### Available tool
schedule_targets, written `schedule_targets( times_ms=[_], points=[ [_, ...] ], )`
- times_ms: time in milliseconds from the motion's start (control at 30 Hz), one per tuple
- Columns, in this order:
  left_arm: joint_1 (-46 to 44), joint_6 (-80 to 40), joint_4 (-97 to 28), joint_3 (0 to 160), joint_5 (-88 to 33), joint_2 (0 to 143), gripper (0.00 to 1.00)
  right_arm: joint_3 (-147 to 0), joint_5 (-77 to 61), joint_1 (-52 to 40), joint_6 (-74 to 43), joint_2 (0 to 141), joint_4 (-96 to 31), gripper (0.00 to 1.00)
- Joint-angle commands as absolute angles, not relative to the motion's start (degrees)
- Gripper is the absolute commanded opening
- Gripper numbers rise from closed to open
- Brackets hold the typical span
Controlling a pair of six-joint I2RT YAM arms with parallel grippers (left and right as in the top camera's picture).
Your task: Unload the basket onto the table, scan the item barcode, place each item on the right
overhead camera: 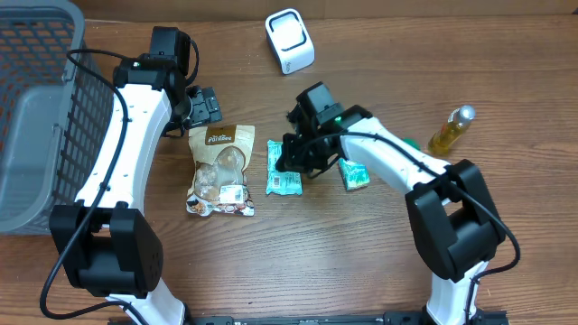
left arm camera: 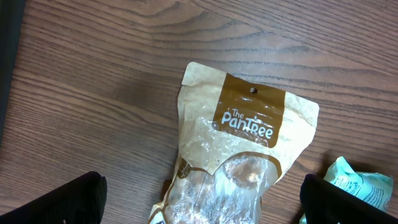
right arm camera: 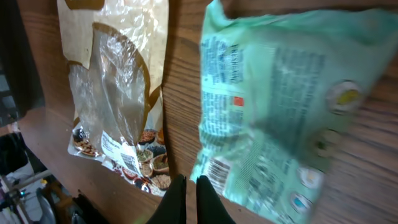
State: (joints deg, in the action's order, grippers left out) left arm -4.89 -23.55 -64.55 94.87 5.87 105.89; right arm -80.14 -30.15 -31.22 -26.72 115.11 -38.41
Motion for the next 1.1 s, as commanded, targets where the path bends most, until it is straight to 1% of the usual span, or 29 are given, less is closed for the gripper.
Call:
schedule_targets(
  times_ms=[0,267,400,533,733,833,900,1067],
  points=[
    [-5.4,-22.7,-64.4,95.6,6.4,105.1,1.0,-77.4,-31.2,-31.6,-26.3,116.2,-35.0,0.04],
    [-5.4,-22.7,-64.4,95.6,6.4,105.1,1.0,-67.4,-31.2,-31.9,-27.0,116.9,-20.9,0.04],
    [-5.4,-22.7,-64.4,95.6,6.4,105.1,1.0,-64.1,-31.0,-32.3,-27.0,117.7,-16.3,0.04],
    [-5.4,-22.7,-64.4,95.6,6.4,105.1,0.99,-64.3,-31.9,-32.6,-27.0,118.2,-15.1,0.04],
    [-5.4,-22.7,-64.4,95.6,6.4,105.1,0.99,-69.8,-39.7,-31.7,-25.2,114.8,-15.5,0.04],
    [-5.4,-22.7,-64.4,95.6,6.4,105.1,1.0,-71.7,-39.5,-31.0,-24.8,113.1,-15.4,0.04],
    [-5.4,-22.7,-64.4,95.6,6.4,105.1,1.0,-72.4,-37.5,-30.5,-23.9,112.7,-14.7,0.04],
    [-5.4,-22.7,-64.4,95.6,6.4,105.1,1.0,-72.4,-26.6,-30.1,-23.9,113.7,-14.4,0.04]
  ],
)
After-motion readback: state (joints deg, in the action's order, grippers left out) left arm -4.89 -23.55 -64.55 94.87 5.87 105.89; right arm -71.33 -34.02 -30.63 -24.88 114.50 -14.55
